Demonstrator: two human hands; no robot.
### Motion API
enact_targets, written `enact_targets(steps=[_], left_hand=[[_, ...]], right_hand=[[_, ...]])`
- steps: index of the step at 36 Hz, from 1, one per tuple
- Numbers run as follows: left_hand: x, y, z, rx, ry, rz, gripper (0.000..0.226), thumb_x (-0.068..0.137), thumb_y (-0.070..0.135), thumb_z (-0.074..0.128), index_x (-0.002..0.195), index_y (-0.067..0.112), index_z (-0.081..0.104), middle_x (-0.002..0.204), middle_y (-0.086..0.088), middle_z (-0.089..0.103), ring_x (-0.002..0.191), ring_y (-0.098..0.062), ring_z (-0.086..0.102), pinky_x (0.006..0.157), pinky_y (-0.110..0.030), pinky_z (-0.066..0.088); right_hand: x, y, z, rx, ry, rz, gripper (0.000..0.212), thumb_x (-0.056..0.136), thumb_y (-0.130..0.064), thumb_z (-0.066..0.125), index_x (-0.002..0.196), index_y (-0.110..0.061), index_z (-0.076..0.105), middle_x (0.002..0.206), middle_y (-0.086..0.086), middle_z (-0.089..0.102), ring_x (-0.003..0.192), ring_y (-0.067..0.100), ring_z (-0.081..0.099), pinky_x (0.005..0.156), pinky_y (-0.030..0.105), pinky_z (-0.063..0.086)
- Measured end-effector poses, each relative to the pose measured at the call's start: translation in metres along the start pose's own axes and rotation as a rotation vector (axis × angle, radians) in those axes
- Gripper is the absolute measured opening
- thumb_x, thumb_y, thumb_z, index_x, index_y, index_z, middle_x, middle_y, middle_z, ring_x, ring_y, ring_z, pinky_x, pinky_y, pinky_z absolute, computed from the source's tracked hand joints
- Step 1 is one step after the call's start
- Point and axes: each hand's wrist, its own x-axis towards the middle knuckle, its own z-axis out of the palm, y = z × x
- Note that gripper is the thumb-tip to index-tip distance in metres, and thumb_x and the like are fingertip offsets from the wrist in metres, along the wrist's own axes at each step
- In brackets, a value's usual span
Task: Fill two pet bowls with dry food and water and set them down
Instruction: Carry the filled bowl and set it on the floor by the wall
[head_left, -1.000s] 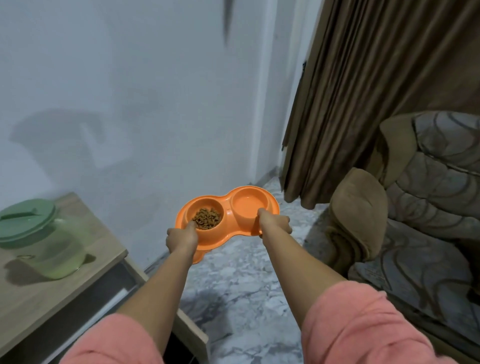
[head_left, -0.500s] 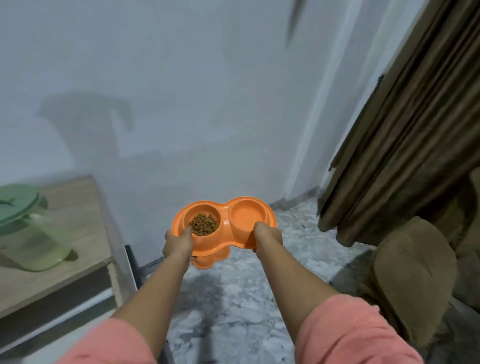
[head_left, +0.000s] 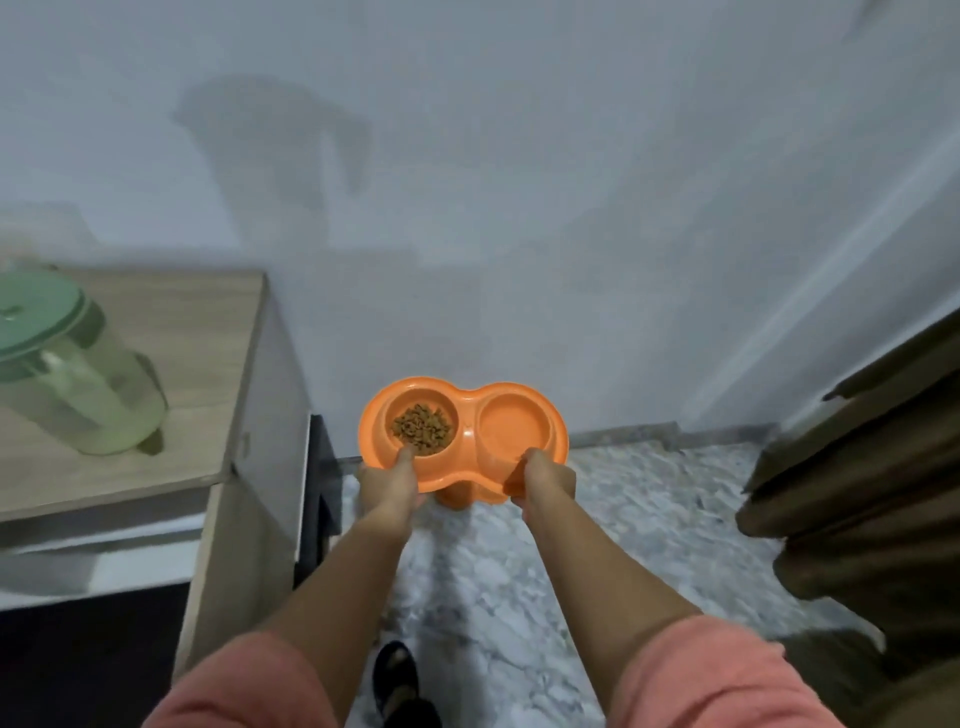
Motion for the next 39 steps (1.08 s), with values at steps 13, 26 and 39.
enact_targets(steps=[13, 26, 39], left_hand=[[0.152, -0.029, 0.047, -0.107, 0.05, -0.093, 0.06, 0.091, 0.036, 0.062, 0.144, 0.024, 0.038, 0.138, -0.013, 0.049, 0.119, -0.035, 0.055, 0.073, -0.037, 0.057], [0.379, -0.171, 0.095, -0.097, 0.377, -0.305, 0.074, 0.081, 0.043, 0.067, 0.136, 0.003, 0.04, 0.125, -0.022, 0.058, 0.107, -0.041, 0.062, 0.091, -0.05, 0.053], [0.565, -0.322, 0.111, 0.007, 0.396, -0.261, 0.067, 0.084, 0.051, 0.06, 0.134, 0.01, 0.043, 0.118, -0.021, 0.061, 0.1, -0.037, 0.064, 0.09, -0.048, 0.054]], right_hand=[[0.145, 0.008, 0.102, -0.104, -0.086, 0.106, 0.056, 0.076, -0.018, 0.061, 0.128, -0.006, 0.047, 0.111, 0.018, 0.062, 0.091, 0.034, 0.064, 0.06, 0.033, 0.052], [0.361, 0.11, 0.229, -0.24, -0.15, 0.119, 0.058, 0.077, -0.019, 0.06, 0.132, -0.005, 0.044, 0.113, 0.018, 0.054, 0.099, 0.035, 0.057, 0.089, 0.047, 0.053], [0.548, 0.258, 0.337, -0.365, -0.165, 0.152, 0.054, 0.082, -0.026, 0.057, 0.129, -0.001, 0.046, 0.12, 0.02, 0.058, 0.103, 0.039, 0.061, 0.087, 0.045, 0.054]])
